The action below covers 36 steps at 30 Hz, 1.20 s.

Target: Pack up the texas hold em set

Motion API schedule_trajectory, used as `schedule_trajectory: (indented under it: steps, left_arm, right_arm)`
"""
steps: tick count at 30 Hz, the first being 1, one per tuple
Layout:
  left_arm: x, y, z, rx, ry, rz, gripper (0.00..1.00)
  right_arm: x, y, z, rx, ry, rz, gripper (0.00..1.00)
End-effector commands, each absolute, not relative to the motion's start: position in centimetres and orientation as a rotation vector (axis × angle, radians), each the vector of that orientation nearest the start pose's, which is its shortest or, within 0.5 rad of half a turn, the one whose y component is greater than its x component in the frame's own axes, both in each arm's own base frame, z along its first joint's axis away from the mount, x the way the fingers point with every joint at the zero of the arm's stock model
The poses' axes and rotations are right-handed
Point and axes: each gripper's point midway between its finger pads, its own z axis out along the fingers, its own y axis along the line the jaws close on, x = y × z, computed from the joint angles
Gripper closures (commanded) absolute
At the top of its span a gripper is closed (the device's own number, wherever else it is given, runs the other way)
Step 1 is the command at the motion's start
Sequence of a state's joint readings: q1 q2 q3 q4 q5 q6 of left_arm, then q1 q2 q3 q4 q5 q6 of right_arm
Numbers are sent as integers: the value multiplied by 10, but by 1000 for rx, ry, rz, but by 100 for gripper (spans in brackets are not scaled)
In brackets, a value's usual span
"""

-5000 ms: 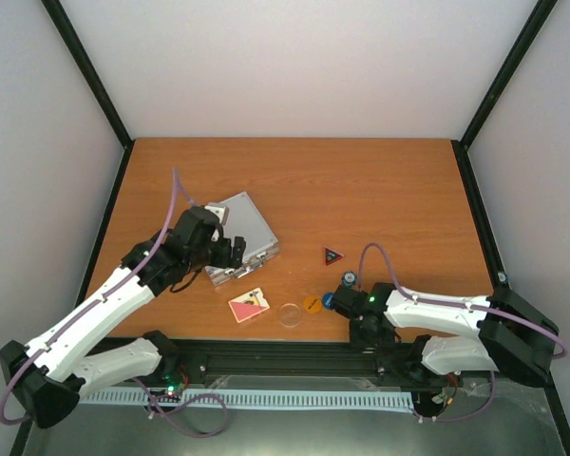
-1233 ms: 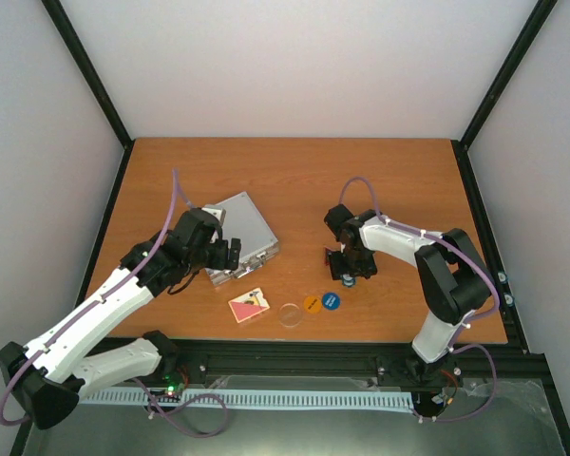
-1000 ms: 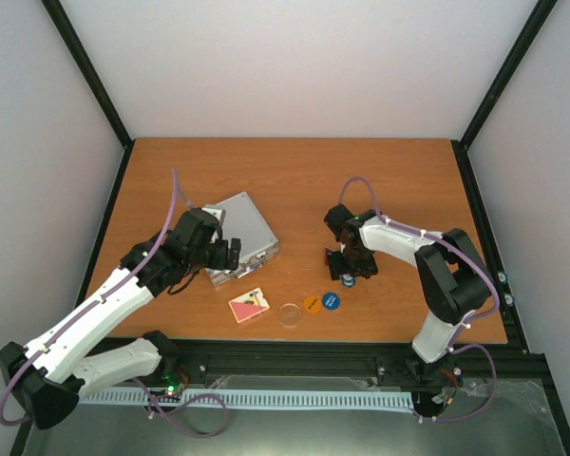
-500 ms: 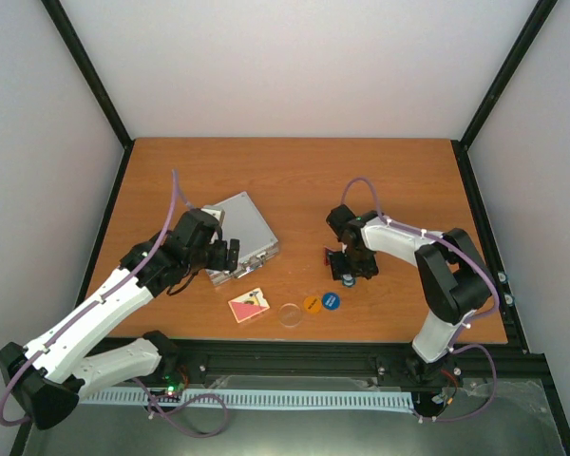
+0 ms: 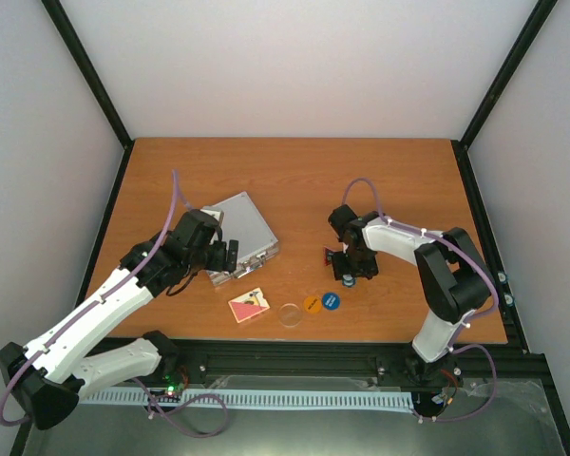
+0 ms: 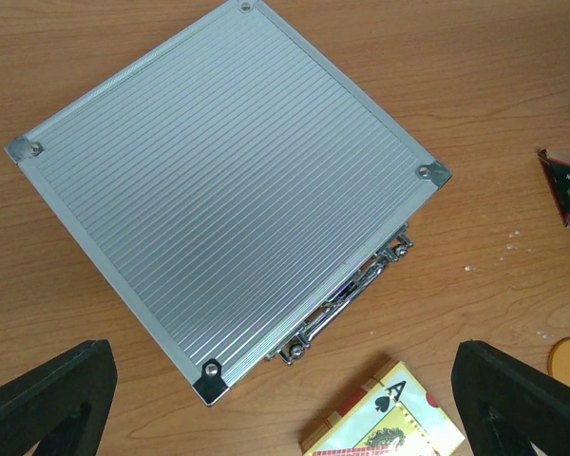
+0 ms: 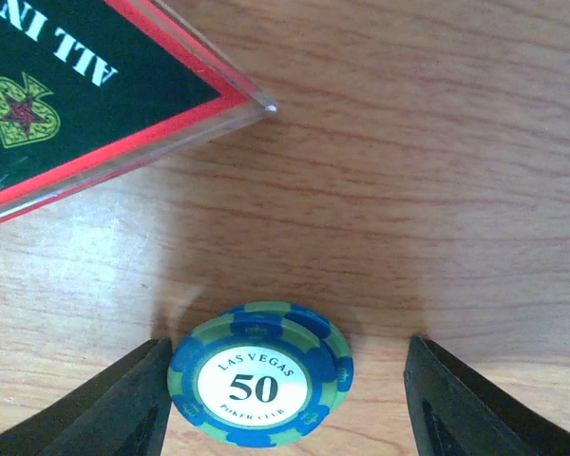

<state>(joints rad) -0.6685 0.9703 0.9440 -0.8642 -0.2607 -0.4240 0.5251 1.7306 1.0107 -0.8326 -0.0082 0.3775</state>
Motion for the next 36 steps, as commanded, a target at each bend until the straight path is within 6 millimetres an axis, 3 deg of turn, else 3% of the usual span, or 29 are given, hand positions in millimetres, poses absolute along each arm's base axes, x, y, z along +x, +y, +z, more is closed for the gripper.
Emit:
schedule_trajectory:
  steps: [1, 5, 14, 17, 23, 36]
  left_arm:
    - [238, -129, 208, 150, 2398, -184, 0]
    - [238, -129, 206, 150, 2403, -180, 0]
    - [239, -130, 203, 151, 2406, -184, 0]
    - [239, -129, 202, 148, 2404, -179, 0]
    - [239, -129, 200, 148, 2409, -172, 0]
    - [239, -130, 199, 152, 2408, -177, 0]
  right_arm:
    - [242, 138, -1, -217, 3154, 7, 34]
    - [236, 136, 2, -199, 3156, 11, 41]
    - [229, 132, 5, -204, 3160, 5, 39]
    - [232, 131, 8, -208, 3149, -2, 34]
    - [235, 134, 17, -209, 3131, 14, 33]
    - [261, 147, 51, -249, 3037, 67, 25]
